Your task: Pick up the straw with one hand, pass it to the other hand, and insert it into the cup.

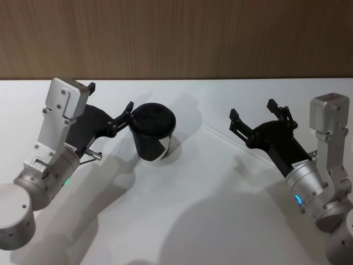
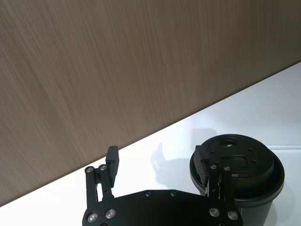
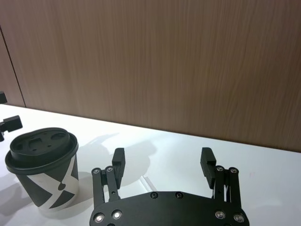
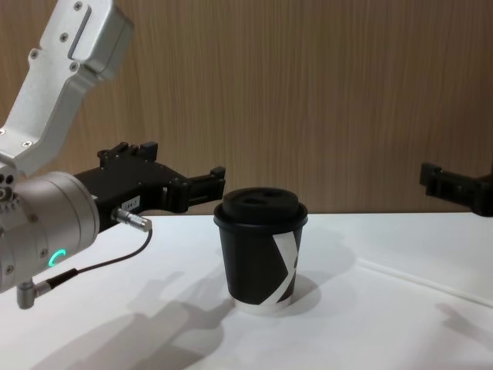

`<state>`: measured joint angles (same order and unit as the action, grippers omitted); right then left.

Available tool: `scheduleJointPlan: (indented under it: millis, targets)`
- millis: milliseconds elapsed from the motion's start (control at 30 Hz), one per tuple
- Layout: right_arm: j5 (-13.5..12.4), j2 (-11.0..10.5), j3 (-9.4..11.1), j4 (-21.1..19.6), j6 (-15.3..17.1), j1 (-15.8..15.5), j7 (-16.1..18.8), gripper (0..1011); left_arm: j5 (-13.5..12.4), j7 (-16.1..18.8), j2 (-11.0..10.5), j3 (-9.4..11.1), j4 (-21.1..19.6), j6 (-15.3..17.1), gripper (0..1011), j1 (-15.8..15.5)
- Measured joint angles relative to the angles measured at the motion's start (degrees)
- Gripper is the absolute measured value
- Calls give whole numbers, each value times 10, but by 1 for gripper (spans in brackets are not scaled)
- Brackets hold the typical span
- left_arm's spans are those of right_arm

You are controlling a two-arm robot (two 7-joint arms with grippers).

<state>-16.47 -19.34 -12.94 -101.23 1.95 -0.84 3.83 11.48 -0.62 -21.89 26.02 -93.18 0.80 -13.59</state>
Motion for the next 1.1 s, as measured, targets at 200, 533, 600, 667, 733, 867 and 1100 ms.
scheduleJointPlan:
  millis: [200,533,600,667,733,867,1100]
  targets:
    - [0,0,0,0,0,0,0,1001,0,0,0,0,0,0,1000,0]
    - [0,0,0,0,0,0,0,1001,0,0,0,0,0,0,1000,0]
    - [0,0,0,0,0,0,0,1001,0,0,0,0,0,0,999,0]
    - [0,0,0,0,0,0,0,1001,0,0,0,0,0,0,1000,0]
    - [0,0,0,0,0,0,0,1001,0,0,0,0,0,0,1000,0]
    - [0,0,0,0,0,0,0,1001,0,0,0,0,0,0,1000,0]
    - [0,0,0,0,0,0,0,1001,0,0,0,0,0,0,1000,0]
